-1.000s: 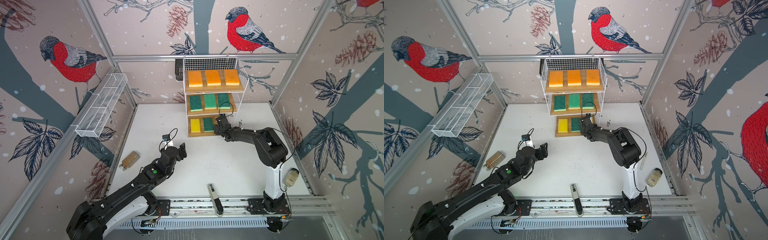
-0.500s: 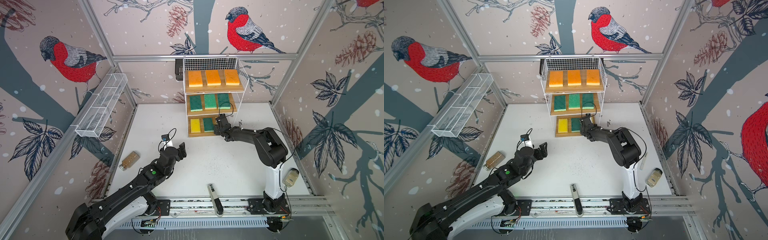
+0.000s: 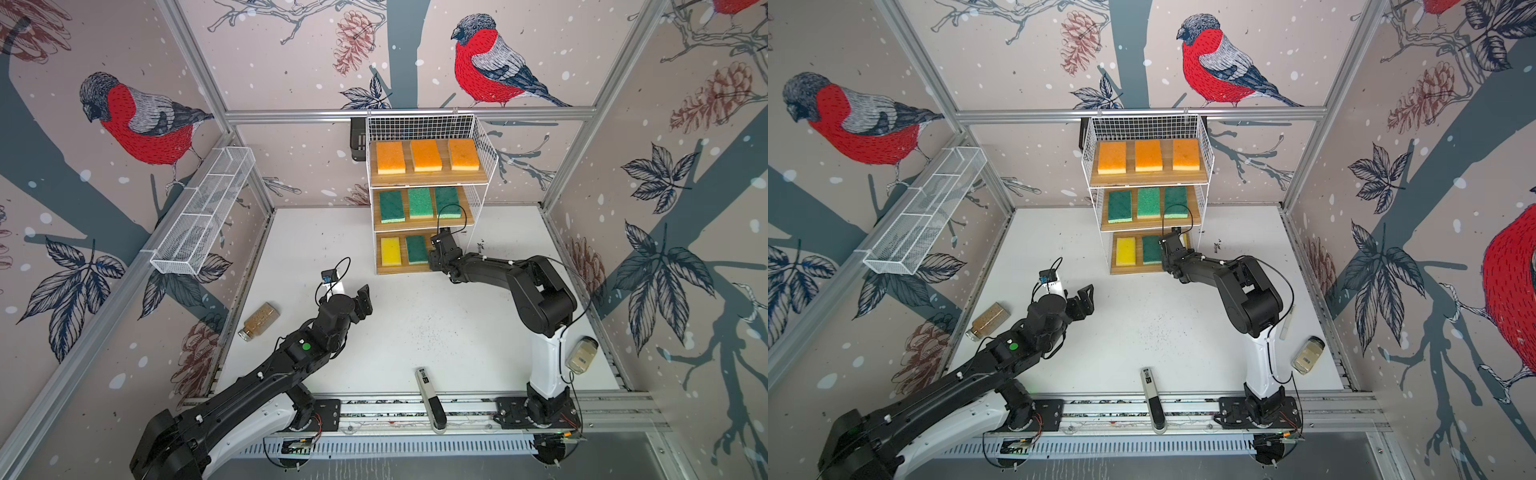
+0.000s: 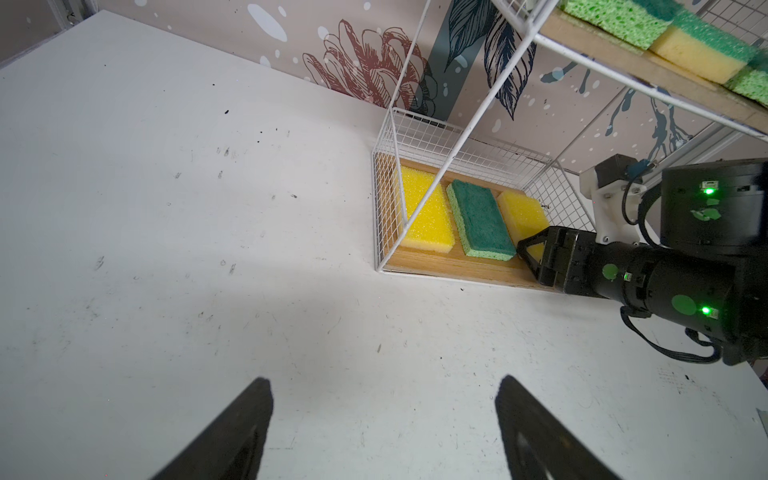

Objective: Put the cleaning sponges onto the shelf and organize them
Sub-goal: 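Open the right gripper to release the yellow sponge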

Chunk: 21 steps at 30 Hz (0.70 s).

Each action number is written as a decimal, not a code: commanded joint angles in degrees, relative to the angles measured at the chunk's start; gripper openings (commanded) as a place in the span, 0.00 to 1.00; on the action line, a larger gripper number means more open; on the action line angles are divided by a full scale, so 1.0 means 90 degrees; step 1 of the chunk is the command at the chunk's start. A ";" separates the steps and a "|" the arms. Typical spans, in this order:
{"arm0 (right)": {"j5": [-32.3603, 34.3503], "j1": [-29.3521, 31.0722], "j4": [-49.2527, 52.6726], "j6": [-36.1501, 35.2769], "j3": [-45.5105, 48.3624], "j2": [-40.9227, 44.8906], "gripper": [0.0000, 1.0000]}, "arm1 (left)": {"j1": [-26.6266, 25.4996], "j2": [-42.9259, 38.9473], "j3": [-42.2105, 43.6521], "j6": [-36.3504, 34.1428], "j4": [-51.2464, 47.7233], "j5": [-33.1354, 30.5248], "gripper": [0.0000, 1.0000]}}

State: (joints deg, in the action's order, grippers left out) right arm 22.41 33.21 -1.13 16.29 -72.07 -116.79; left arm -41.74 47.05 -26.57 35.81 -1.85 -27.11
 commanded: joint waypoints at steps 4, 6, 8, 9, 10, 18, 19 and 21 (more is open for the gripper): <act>0.0202 -0.0009 0.0159 -0.0026 0.0038 0.0098 0.68 | 0.0008 -0.0039 -0.0004 0.0044 0.0116 -0.0033 0.85; 0.0156 0.0000 0.0184 0.0013 0.0051 0.0133 0.68 | 0.0008 -0.0060 0.0005 0.0065 0.0105 -0.0031 0.85; 0.0146 0.0011 0.0169 0.0042 0.0111 0.0162 0.68 | 0.0008 -0.0076 0.0003 0.0064 0.0100 -0.0025 0.85; 0.0137 0.0020 0.0173 0.0054 0.0131 0.0174 0.68 | 0.0010 -0.0082 0.0003 0.0064 0.0098 -0.0030 0.85; 0.0136 0.0021 0.0171 0.0057 0.0146 0.0179 0.68 | 0.0008 -0.0091 0.0003 0.0073 0.0087 -0.0026 0.85; 0.0146 0.0063 0.0174 0.0074 0.0207 0.0223 0.68 | 0.0008 -0.0192 0.0032 0.0113 0.0027 -0.0067 0.85; 0.0156 0.0060 0.0164 0.0056 0.0208 0.0214 0.69 | 0.0008 -0.0198 0.0042 0.0129 0.0028 -0.0067 0.85; 0.0170 0.0062 0.0174 0.0041 0.0165 0.0166 0.69 | 0.0008 -0.0198 0.0043 0.0139 0.0008 -0.0085 0.85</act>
State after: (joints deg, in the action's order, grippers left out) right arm 22.46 33.74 0.05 16.49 -70.26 -115.33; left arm -41.74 45.39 -26.30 36.69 -2.31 -27.18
